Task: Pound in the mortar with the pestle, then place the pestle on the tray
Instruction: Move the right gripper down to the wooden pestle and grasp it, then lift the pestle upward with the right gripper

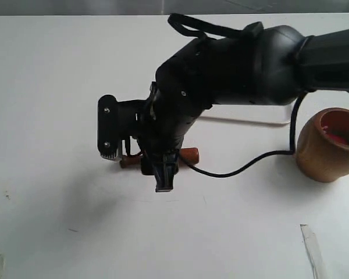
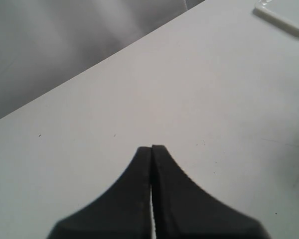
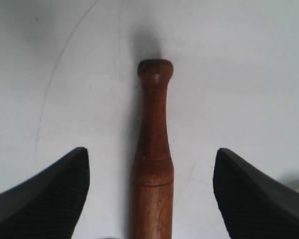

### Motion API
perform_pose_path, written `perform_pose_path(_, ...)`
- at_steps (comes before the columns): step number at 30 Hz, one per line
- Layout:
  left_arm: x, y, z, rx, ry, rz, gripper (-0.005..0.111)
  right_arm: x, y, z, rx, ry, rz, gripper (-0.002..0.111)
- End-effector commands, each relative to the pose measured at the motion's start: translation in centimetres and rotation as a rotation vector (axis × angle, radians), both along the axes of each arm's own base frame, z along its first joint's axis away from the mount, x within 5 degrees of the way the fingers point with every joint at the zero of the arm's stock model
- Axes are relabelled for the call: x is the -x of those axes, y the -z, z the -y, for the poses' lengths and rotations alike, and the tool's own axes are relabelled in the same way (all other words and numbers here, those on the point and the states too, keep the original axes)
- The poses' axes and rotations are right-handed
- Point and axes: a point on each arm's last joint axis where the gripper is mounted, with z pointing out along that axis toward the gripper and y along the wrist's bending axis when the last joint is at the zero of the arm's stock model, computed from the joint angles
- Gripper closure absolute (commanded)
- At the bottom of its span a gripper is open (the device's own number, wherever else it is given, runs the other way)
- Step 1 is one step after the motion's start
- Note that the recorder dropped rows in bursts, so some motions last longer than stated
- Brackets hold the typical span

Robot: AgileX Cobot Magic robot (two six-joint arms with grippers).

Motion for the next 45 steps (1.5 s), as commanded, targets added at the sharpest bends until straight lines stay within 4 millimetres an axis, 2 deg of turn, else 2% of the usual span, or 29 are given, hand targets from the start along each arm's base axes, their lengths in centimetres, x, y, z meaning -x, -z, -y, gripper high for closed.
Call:
perform_pose_path(1, 0.0, 0.0, 0.1, 0.015, 0.006, 0.004, 0.107, -0.4, -1.0, -1.5, -0.045, 0.03, -0.019, 0.049)
perform_pose_path(3, 0.0, 0.0, 0.1, 0.015, 0.006, 0.004, 0.107, -0.6, -0.6, -2.2, -0.001, 0.039, -0.071, 0.049)
perform_pose_path(7, 0.0, 0.0, 0.1, 0.015, 0.006, 0.004, 0.107, -1.2, 1.6, -3.4, 0.08, 0.045, -0.128, 0.049)
perform_pose_path(11, 0.0, 0.0, 0.1, 0.015, 0.006, 0.004, 0.107, -1.6, 3.1, -3.7, 0.11, 0.034, -0.116, 0.057)
perform_pose_path(23, 0.0, 0.0, 0.1, 0.015, 0.006, 0.004, 0.107, -2.3, 4.8, -4.0, 0.121, 0.015, -0.065, 0.072)
perform_pose_path(24, 0.0, 0.0, 0.1, 0.015, 0.006, 0.004, 0.107, -2.3, 4.9, -4.0, 0.121, 0.015, -0.066, 0.075)
perform_pose_path(26, 0.0, 0.0, 0.1, 0.015, 0.006, 0.004, 0.107, -2.5, 4.9, -3.9, 0.134, -0.003, -0.038, 0.087)
perform_pose_path(28, 0.0, 0.0, 0.1, 0.015, 0.006, 0.004, 0.107, -2.7, 4.3, -4.0, 0.117, -0.017, -0.002, 0.107)
perform_pose_path(32, 0.0, 0.0, 0.1, 0.015, 0.006, 0.004, 0.107, -2.8, 1.5, -4.5, -0.025, 0.04, 0.025, 0.108)
perform_pose_path(37, 0.0, 0.0, 0.1, 0.015, 0.006, 0.004, 0.107, -2.7, -3.9, -4.4, -0.292, 0.138, 0.069, 0.108)
perform_pose_path(40, 0.0, 0.0, 0.1, 0.015, 0.006, 0.004, 0.107, -2.1, -6.8, -2.9, -0.533, 0.237, 0.122, 0.108)
perform_pose_path(45, 0.0, 0.0, 0.1, 0.015, 0.006, 0.004, 0.107, -0.5, -10.1, 2.1, -0.959, 0.36, 0.232, 0.108)
